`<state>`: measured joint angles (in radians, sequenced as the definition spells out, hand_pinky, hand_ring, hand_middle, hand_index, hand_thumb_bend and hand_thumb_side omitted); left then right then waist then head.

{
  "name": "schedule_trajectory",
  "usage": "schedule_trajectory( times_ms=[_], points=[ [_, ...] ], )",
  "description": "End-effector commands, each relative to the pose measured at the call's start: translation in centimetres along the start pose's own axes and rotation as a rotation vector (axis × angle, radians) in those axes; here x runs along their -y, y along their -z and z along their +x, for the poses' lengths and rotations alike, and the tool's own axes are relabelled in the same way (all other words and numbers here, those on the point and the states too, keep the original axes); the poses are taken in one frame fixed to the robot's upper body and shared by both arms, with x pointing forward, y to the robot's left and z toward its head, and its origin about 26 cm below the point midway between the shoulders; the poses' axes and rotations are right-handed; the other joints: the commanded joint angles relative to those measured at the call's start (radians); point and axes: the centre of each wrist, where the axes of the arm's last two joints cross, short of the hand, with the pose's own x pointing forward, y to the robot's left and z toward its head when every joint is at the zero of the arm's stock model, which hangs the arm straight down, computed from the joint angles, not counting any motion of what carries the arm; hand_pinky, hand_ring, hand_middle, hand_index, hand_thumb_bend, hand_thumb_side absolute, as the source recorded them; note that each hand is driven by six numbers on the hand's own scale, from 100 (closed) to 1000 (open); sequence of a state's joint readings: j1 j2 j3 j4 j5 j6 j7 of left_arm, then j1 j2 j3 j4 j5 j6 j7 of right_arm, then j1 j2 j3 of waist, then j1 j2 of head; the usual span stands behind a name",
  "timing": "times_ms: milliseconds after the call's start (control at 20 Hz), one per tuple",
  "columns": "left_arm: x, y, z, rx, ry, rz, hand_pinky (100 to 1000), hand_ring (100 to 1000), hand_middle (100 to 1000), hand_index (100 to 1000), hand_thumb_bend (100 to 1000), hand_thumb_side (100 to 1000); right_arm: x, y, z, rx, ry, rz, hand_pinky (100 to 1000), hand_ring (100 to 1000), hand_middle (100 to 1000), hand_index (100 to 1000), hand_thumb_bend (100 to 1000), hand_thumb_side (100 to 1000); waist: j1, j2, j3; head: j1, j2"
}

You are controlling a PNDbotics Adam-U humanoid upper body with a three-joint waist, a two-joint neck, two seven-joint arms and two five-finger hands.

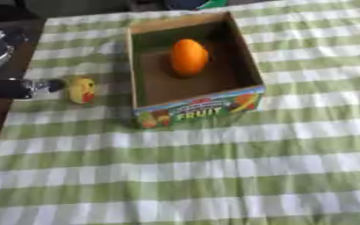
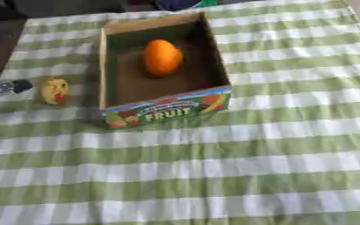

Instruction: Pick up objects on the table and place them in the box.

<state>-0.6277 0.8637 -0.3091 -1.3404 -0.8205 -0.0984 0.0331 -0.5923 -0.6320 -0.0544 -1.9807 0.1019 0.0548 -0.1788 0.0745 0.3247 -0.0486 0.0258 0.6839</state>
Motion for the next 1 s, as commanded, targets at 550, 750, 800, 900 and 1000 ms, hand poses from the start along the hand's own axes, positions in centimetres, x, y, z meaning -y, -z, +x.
schedule_trajectory(
  times_ms=[550,750,800,900,1000],
  points=[
    [-0.3,2.2,0.5,0.071,-0.124,-0.158,676,818,838,1000,379,630,0.3,0.0,0.5,-0.001,-0.027,-0.006,760,743,674,859,100,928,0.001,-0.015,-0.004,0.015,-0.003],
    [-0.9,2.8,1.0,0.073,-0.185,-0.192,673,815,838,993,348,613,0.2,-0.2,0.3,-0.022,-0.022,-0.003,761,742,673,859,100,931,0.004,-0.015,-0.004,0.017,-0.003],
    [-1.1,2.9,1.0,0.070,-0.198,-0.200,672,814,838,990,346,609,0.1,-0.3,0.3,-0.026,-0.021,-0.001,762,742,672,859,100,931,0.005,-0.016,-0.004,0.018,-0.003],
    [-1.4,3.1,1.2,0.070,-0.224,-0.223,672,813,842,990,342,602,0.1,-0.4,0.2,-0.034,-0.019,-0.001,762,742,672,859,100,931,0.007,-0.016,-0.005,0.019,-0.003],
    [-1.2,3.2,1.4,0.081,-0.247,-0.258,676,815,841,990,382,626,0.0,-0.4,0.2,-0.041,-0.016,-0.003,762,741,670,857,100,932,0.009,-0.016,-0.007,0.021,-0.002]
  ],
)
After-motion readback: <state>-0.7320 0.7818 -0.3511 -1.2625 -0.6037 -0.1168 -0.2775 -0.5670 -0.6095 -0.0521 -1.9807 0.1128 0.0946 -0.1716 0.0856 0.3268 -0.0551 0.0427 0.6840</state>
